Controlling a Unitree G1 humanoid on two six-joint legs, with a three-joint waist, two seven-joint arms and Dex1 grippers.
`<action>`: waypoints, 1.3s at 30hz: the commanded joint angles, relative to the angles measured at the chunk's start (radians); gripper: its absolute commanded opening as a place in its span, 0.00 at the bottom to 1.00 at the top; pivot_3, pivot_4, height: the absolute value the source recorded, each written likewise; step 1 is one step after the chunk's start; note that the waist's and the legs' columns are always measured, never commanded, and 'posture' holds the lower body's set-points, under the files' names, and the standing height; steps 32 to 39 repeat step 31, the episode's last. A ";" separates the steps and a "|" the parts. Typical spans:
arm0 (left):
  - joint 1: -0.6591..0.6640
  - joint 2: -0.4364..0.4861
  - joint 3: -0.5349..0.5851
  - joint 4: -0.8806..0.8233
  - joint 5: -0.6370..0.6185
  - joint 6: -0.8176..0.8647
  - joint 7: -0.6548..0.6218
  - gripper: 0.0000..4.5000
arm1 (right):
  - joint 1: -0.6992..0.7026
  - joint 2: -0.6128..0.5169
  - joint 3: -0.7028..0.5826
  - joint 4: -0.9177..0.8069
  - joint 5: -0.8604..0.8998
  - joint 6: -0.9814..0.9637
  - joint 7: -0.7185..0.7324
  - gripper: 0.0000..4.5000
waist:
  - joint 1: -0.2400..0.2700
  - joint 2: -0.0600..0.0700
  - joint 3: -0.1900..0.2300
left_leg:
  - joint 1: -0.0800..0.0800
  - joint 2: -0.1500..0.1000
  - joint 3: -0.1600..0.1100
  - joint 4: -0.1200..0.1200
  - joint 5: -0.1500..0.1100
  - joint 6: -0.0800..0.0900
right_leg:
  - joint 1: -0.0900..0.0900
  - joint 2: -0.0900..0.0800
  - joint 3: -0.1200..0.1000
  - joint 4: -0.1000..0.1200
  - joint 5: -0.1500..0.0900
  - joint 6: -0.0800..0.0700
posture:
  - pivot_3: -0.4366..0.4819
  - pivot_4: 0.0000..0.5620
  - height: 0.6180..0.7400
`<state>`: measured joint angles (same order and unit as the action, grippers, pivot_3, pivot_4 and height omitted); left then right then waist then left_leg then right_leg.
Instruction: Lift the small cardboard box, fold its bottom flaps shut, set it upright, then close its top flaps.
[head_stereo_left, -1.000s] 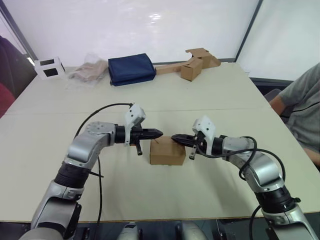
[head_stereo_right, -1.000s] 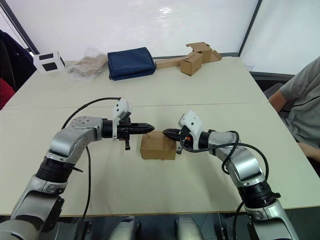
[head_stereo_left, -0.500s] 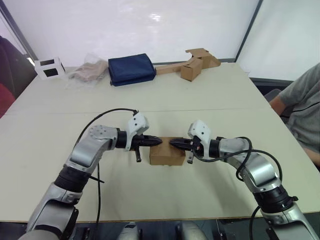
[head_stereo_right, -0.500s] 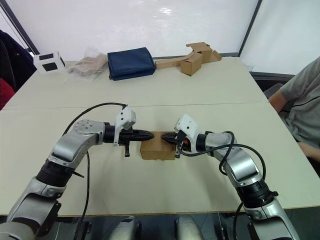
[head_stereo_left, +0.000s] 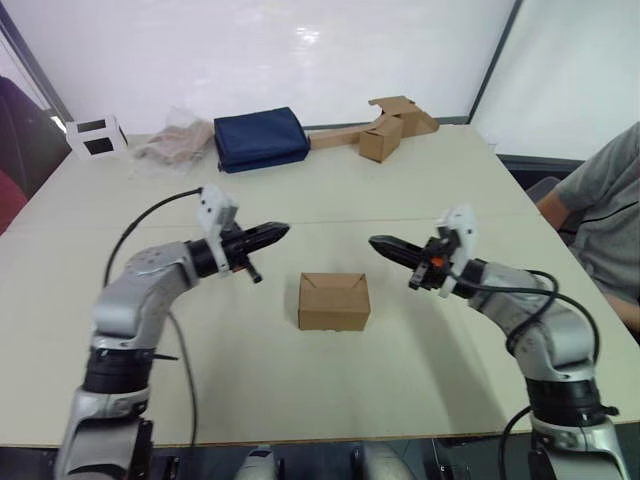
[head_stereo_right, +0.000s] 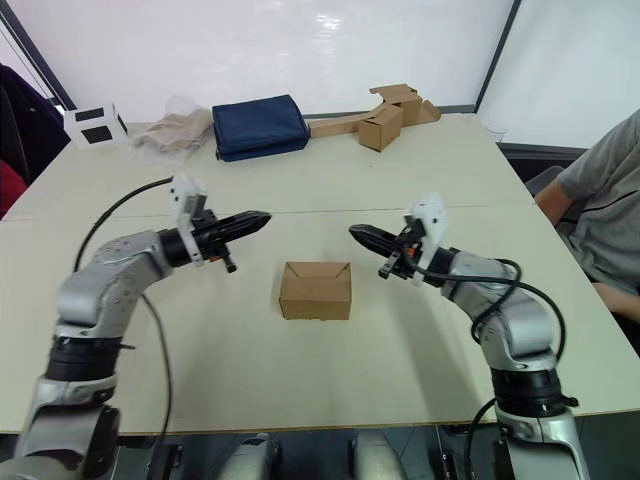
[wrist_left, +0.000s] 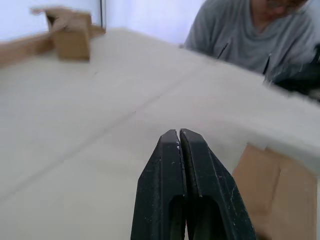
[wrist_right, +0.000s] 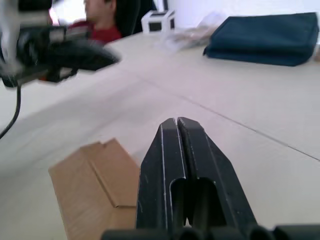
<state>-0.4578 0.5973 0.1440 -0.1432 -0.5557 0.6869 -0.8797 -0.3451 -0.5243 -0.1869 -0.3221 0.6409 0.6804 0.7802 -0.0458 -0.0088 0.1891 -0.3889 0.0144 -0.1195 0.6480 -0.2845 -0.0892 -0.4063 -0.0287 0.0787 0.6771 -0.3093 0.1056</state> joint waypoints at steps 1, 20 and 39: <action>0.083 0.087 0.027 -0.077 0.023 -0.010 -0.013 0.01 | 0.077 -0.055 -0.086 -0.094 0.103 0.083 -0.008 0.00 | 0.003 0.000 0.000 | 0.000 0.000 0.000 0.000 0.000 0.000 | 0.000 0.000 0.000 0.000 0.000 0.000 | 0.48 0.27 1.00; 0.430 0.215 0.097 -0.128 -0.055 -0.015 -0.133 0.01 | 0.401 -0.266 -0.090 -0.101 -0.005 0.015 0.085 0.00 | 0.006 0.000 0.000 | 0.003 0.001 0.002 0.000 -0.001 0.001 | 0.006 0.000 0.000 -0.006 0.000 0.000 | 0.48 0.27 1.00; 0.407 0.209 0.087 -0.116 -0.085 0.002 -0.128 0.01 | 0.400 -0.260 -0.084 -0.092 -0.023 0.003 0.085 0.00 | 0.004 0.000 0.000 | 0.004 0.001 0.002 0.000 -0.001 0.001 | 0.007 0.000 0.000 -0.006 0.000 0.000 | 0.48 0.27 1.00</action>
